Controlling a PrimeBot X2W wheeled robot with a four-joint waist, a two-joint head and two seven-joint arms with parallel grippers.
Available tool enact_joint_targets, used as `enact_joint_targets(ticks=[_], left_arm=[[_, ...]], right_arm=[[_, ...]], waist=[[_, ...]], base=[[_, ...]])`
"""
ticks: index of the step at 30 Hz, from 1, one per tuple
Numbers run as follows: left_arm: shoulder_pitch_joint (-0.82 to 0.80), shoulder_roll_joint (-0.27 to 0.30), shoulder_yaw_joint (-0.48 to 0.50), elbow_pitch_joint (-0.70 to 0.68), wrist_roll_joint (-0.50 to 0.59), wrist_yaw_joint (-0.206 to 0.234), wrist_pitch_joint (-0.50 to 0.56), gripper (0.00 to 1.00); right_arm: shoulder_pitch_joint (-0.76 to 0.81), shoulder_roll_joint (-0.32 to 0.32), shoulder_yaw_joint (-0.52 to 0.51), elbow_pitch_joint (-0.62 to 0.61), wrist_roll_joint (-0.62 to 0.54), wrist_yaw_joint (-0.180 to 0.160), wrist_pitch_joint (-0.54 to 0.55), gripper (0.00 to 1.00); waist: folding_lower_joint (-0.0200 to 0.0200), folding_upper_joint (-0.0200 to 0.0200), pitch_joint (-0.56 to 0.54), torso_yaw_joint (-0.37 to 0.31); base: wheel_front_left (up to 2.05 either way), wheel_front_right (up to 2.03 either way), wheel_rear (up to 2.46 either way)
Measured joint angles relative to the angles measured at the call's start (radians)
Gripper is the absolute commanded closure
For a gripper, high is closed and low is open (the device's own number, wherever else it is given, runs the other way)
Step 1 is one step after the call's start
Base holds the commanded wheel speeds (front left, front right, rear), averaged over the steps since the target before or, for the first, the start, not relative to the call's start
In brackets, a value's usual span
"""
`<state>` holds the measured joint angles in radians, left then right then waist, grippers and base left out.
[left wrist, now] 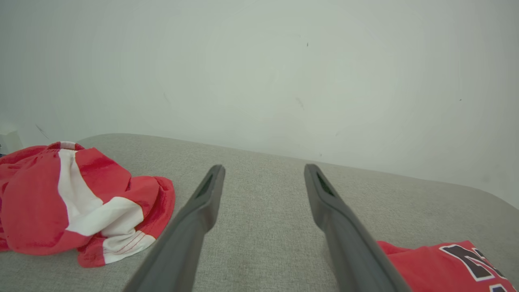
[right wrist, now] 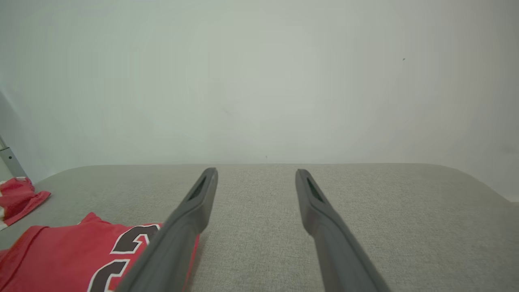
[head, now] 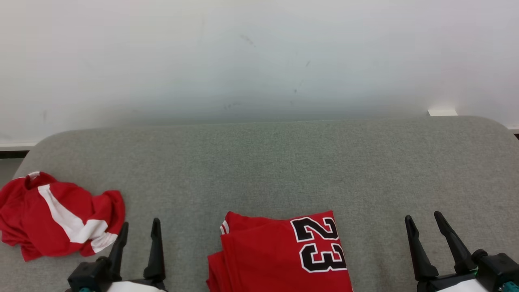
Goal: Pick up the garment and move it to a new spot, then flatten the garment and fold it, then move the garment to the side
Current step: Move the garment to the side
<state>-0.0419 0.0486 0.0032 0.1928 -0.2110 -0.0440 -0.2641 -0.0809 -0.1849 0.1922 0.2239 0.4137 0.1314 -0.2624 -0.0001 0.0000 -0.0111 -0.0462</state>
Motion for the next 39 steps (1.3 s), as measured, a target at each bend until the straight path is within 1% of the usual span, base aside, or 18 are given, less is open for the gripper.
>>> enact_joint_targets(ticks=[6, 9, 11, 12, 17, 21, 25, 29, 33, 34, 35, 36, 37, 39], left_arm=[[-0.001, 0.000, -0.014, -0.001, 0.009, -0.008, 0.000, 0.00], [-0.001, 0.000, -0.022, -0.004, 0.013, -0.008, 0.000, 0.00], [-0.003, 0.000, -0.029, -0.005, 0.014, -0.008, 0.000, 0.00], [-0.004, 0.000, -0.031, -0.005, 0.014, -0.008, 0.000, 0.00], [-0.013, 0.000, -0.044, -0.007, 0.013, -0.010, 0.000, 0.00], [-0.014, 0.000, -0.047, -0.004, 0.013, -0.009, 0.000, 0.00], [-0.014, 0.000, -0.047, 0.000, 0.013, -0.010, 0.000, 0.00], [-0.014, 0.000, -0.050, 0.002, 0.013, -0.010, 0.000, 0.00], [-0.014, 0.000, -0.051, 0.004, 0.013, -0.011, 0.000, 0.00], [-0.014, 0.000, -0.051, 0.004, 0.013, -0.012, 0.000, 0.00], [-0.014, 0.000, -0.052, 0.004, 0.013, -0.011, 0.000, 0.00], [-0.014, 0.000, -0.053, 0.003, 0.012, -0.011, 0.000, 0.00], [-0.013, 0.000, -0.053, 0.003, 0.012, -0.008, 0.000, 0.00], [-0.013, 0.000, -0.056, 0.003, 0.012, -0.008, 0.000, 0.00]], right_arm=[[-0.006, -0.007, 0.052, 0.043, 0.000, 0.000, 0.000, 0.00], [-0.042, -0.007, 0.111, 0.098, 0.026, 0.000, 0.002, 0.00], [-0.079, -0.019, 0.180, 0.139, 0.027, 0.001, 0.009, 0.00], [-0.102, -0.010, 0.189, 0.160, 0.048, 0.001, 0.009, 0.00], [-0.197, 0.007, 0.271, 0.317, 0.131, 0.000, 0.104, 0.00], [-0.268, 0.032, 0.308, 0.433, 0.198, 0.001, 0.184, 0.00], [-0.301, 0.053, 0.332, 0.544, 0.271, 0.000, 0.307, 0.00], [-0.332, 0.062, 0.349, 0.610, 0.322, 0.000, 0.391, 0.00], [-0.352, 0.059, 0.375, 0.630, 0.360, -0.002, 0.447, 0.00], [-0.355, 0.055, 0.383, 0.626, 0.368, -0.003, 0.447, 0.15], [-0.357, 0.052, 0.386, 0.623, 0.375, -0.002, 0.438, 0.57], [-0.358, 0.051, 0.387, 0.622, 0.382, -0.002, 0.424, 0.73], [-0.361, 0.050, 0.390, 0.623, 0.385, -0.002, 0.410, 1.00], [-0.372, 0.046, 0.399, 0.625, 0.387, -0.002, 0.382, 1.00]], waist=[[0.0000, 0.0000, 0.000, 0.017], [0.0000, 0.0000, 0.000, 0.026], [0.0000, 0.0000, 0.001, 0.034], [0.0000, 0.0000, 0.002, 0.039], [0.0000, 0.0000, 0.007, 0.067], [0.0000, 0.0000, 0.012, 0.097], [0.0000, 0.0000, 0.014, 0.127], [0.0000, 0.0000, 0.015, 0.153], [0.0000, 0.0000, 0.016, 0.171], [0.0000, 0.0000, 0.016, 0.173], [0.0000, -0.0001, 0.017, 0.175], [0.0000, 0.0000, 0.017, 0.175], [0.0000, 0.0000, 0.017, 0.175], [0.0000, 0.0000, 0.016, 0.170]], base=[[0.00, 0.00, 0.00], [0.00, 0.00, 0.00], [0.00, 0.00, 0.00], [0.00, 0.00, 0.00], [0.00, 0.00, 0.00], [0.00, 0.00, 0.00], [0.00, 0.00, 0.00], [0.00, 0.00, 0.00], [0.00, 0.00, 0.00], [0.00, 0.00, 0.00], [0.00, 0.00, 0.00], [0.00, 0.00, 0.00], [0.00, 0.00, 0.00], [0.00, 0.00, 0.00]])
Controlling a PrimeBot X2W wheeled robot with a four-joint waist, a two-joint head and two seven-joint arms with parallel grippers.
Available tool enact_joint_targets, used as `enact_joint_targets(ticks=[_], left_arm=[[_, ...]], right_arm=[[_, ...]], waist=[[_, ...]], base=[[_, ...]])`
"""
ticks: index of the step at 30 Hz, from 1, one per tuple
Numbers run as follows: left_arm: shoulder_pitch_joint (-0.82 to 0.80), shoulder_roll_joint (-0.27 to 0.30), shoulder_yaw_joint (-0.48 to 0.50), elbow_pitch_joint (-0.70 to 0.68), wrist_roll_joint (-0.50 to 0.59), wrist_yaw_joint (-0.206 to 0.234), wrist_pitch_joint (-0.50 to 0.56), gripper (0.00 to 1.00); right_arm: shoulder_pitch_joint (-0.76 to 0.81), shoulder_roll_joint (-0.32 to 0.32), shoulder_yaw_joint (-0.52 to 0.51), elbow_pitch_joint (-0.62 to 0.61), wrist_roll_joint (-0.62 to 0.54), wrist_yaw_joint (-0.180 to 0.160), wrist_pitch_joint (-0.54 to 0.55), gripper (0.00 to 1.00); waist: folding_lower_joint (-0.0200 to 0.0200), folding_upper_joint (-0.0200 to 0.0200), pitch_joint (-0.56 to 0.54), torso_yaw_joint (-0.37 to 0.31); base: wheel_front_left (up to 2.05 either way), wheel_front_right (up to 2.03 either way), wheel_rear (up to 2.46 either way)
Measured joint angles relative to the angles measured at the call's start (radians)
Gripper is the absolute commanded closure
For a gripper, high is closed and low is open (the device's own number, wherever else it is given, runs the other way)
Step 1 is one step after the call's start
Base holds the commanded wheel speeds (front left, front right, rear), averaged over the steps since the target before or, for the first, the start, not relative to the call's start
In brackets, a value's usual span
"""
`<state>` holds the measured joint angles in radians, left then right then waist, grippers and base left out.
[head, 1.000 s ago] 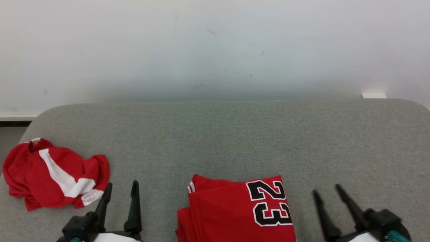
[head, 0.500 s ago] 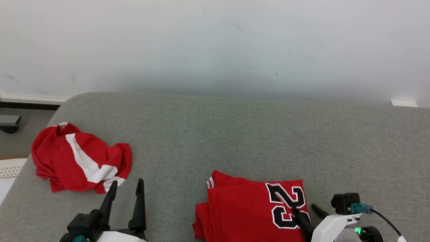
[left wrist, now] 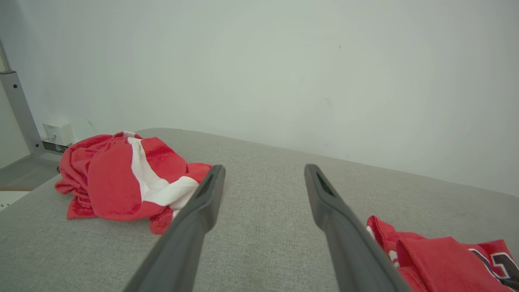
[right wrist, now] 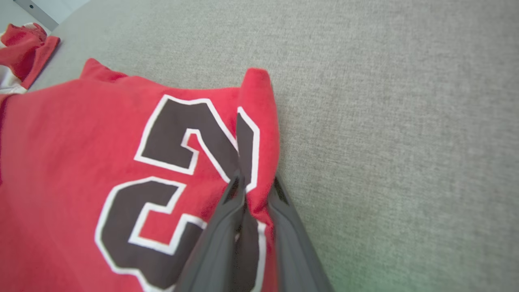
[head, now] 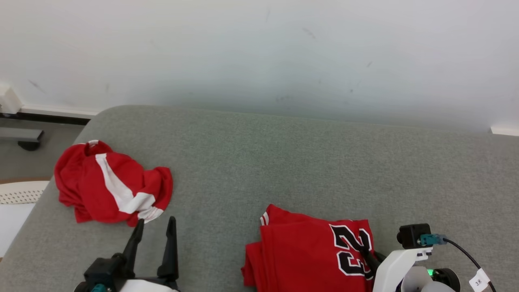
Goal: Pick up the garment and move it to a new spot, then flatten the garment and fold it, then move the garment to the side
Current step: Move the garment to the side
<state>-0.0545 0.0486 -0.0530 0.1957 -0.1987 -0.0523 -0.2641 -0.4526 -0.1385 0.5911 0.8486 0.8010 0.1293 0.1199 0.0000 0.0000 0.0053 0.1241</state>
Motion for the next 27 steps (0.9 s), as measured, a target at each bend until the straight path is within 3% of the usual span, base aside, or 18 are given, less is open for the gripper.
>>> enact_joint_targets(ticks=[13, 27], left_arm=[[-0.035, 0.000, -0.063, -0.014, 0.010, -0.022, 0.000, 0.00], [-0.105, 0.000, -0.190, -0.002, 0.022, 0.000, 0.000, 0.00]], right_arm=[[-0.123, -0.057, -0.022, 0.033, 0.008, 0.001, -0.195, 1.00], [-0.146, -0.091, -0.039, 0.070, 0.034, 0.001, -0.293, 1.00]], waist=[[0.0000, 0.0000, 0.003, -0.103], [0.0000, 0.0000, 0.040, -0.329]], base=[[0.00, 0.00, 0.00], [0.00, 0.00, 0.00]])
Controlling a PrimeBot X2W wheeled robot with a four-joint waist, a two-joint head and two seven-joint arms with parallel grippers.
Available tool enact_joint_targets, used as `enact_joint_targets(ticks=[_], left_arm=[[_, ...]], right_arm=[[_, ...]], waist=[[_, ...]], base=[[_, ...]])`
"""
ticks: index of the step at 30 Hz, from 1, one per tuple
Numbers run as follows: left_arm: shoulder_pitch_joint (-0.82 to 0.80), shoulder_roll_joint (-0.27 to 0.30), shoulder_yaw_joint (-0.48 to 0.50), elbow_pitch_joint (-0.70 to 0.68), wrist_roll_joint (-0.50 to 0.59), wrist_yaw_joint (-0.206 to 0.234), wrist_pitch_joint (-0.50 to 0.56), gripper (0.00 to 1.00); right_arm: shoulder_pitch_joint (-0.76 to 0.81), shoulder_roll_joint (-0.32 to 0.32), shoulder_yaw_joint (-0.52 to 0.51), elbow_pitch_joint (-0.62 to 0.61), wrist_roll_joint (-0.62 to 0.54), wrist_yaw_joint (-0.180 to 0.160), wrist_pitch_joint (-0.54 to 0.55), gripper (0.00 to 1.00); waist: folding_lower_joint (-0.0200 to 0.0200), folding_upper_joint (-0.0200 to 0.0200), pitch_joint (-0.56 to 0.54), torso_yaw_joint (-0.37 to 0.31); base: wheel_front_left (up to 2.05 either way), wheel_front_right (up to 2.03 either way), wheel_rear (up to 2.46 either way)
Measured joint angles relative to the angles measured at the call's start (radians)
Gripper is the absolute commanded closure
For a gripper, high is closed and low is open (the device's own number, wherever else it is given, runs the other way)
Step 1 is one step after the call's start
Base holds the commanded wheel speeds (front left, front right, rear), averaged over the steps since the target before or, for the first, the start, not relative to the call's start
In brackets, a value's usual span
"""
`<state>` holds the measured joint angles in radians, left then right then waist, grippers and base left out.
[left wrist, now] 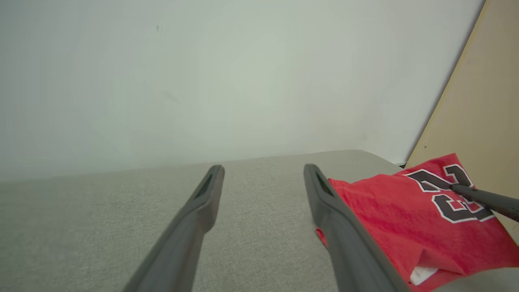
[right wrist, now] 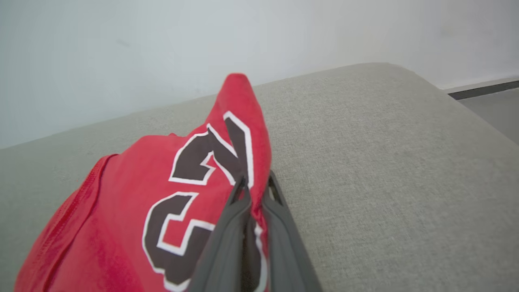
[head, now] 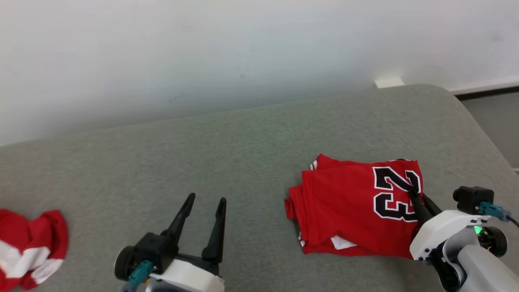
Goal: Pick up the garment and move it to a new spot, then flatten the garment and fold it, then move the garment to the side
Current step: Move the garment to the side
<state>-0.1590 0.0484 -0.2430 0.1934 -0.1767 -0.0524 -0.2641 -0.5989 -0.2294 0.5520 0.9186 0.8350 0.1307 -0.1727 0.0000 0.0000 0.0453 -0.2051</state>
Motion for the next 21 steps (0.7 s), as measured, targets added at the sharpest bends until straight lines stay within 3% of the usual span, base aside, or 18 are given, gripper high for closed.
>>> enact_joint_targets(ticks=[10, 21], left_arm=[[-0.023, 0.000, -0.055, 0.011, -0.022, -0.026, 0.000, 0.00], [-0.094, 0.000, -0.063, -0.004, 0.031, -0.035, 0.000, 0.00]], right_arm=[[0.006, -0.023, -0.013, -0.033, 0.035, 0.000, -0.034, 1.00], [-0.115, -0.065, -0.044, -0.054, 0.043, 0.000, -0.057, 1.00]], waist=[[0.0000, 0.0000, 0.051, -0.112], [0.0000, 0.0000, 0.162, -0.071]], base=[[0.00, 0.00, 0.00], [0.00, 0.00, 0.00]])
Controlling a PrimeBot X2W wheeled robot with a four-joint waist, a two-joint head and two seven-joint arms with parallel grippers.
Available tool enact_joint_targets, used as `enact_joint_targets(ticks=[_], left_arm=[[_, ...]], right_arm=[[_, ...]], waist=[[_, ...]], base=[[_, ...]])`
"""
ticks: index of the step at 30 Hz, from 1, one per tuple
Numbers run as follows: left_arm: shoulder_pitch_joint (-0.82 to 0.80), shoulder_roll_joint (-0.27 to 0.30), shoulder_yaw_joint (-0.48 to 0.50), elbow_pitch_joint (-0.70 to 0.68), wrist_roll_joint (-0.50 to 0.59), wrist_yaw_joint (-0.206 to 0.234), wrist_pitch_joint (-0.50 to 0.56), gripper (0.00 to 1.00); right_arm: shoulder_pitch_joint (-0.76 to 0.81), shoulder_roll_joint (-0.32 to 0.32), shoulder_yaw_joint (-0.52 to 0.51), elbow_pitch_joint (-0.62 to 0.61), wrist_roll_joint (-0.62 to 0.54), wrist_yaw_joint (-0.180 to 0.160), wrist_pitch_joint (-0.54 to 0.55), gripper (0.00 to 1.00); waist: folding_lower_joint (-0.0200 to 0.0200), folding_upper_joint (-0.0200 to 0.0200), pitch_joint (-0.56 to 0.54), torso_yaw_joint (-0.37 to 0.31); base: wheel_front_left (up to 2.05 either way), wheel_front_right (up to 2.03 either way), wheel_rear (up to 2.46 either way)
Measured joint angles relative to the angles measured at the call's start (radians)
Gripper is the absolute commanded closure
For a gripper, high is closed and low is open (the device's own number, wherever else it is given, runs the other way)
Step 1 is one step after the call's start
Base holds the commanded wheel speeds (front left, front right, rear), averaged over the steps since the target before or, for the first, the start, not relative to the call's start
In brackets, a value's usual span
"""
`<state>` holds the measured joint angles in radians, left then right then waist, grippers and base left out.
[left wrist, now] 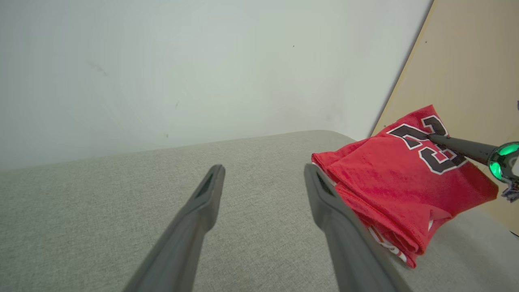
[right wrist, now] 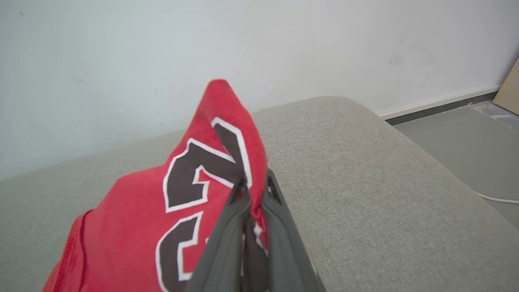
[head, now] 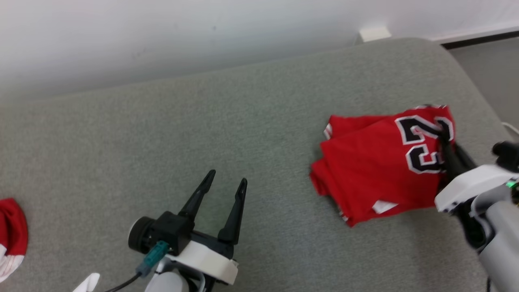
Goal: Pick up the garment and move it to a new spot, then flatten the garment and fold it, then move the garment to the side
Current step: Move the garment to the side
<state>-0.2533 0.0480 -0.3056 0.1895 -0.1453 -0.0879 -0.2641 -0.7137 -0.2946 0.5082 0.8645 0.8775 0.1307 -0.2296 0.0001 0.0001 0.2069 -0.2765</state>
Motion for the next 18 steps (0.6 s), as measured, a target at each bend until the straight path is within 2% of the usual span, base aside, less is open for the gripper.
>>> enact_joint_targets(ticks=[11, 18], left_arm=[[-0.073, 0.000, 0.001, -0.044, 0.037, -0.021, 0.000, 0.00], [-0.111, 0.002, 0.002, -0.060, 0.058, -0.030, 0.000, 0.00]], right_arm=[[-0.202, -0.190, -0.059, 0.117, 0.002, 0.000, 0.038, 1.00], [-0.314, -0.268, -0.045, 0.271, -0.096, 0.001, 0.016, 1.00]], waist=[[0.0001, 0.0000, 0.178, 0.083], [0.0002, 0.0000, 0.266, 0.121]], base=[[0.00, 0.00, 0.00], [0.00, 0.00, 0.00]])
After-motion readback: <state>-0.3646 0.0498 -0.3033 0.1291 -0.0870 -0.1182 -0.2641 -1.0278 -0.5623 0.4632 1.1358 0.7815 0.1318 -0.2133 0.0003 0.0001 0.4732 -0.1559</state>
